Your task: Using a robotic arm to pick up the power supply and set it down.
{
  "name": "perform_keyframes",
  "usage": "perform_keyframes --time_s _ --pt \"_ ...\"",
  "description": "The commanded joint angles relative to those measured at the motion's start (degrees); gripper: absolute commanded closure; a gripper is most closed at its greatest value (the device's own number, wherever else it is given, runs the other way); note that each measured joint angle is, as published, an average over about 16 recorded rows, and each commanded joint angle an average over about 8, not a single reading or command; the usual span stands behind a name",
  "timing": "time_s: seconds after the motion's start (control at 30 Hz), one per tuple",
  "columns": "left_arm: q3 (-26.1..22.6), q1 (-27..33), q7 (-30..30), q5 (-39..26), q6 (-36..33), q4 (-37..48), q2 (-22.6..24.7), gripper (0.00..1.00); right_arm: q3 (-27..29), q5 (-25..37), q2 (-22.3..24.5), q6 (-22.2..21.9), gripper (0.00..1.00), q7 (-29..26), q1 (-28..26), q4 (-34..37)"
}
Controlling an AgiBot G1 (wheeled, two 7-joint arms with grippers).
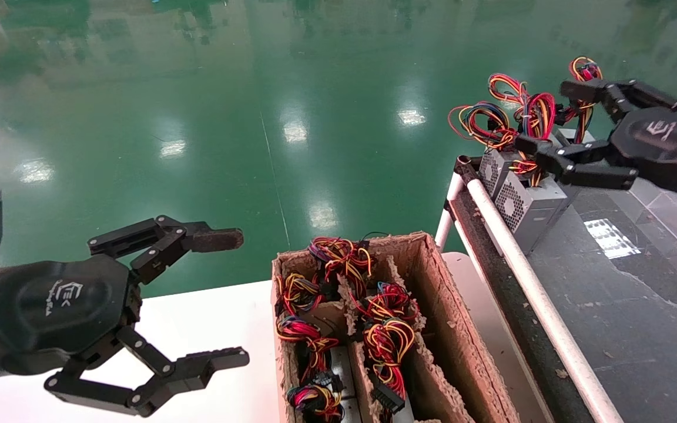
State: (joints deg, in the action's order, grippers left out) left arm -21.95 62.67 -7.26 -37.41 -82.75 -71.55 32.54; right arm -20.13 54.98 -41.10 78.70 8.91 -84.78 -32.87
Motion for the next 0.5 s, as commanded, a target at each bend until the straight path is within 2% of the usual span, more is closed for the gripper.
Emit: perform_keyframes --time_s 0.03,0.5 --pt "0.0 0.0 0.0 0.0 0.0 0.0 0.0 0.00 0.3 -0.8 0.4 0.4 0.00 -1.2 1.4 -2.5" --pt "0.0 0.0 0.0 0.0 0.0 0.0 0.0 0.00 2.0 -6.5 3.0 3.4 0.00 -9.7 11.4 -20.0"
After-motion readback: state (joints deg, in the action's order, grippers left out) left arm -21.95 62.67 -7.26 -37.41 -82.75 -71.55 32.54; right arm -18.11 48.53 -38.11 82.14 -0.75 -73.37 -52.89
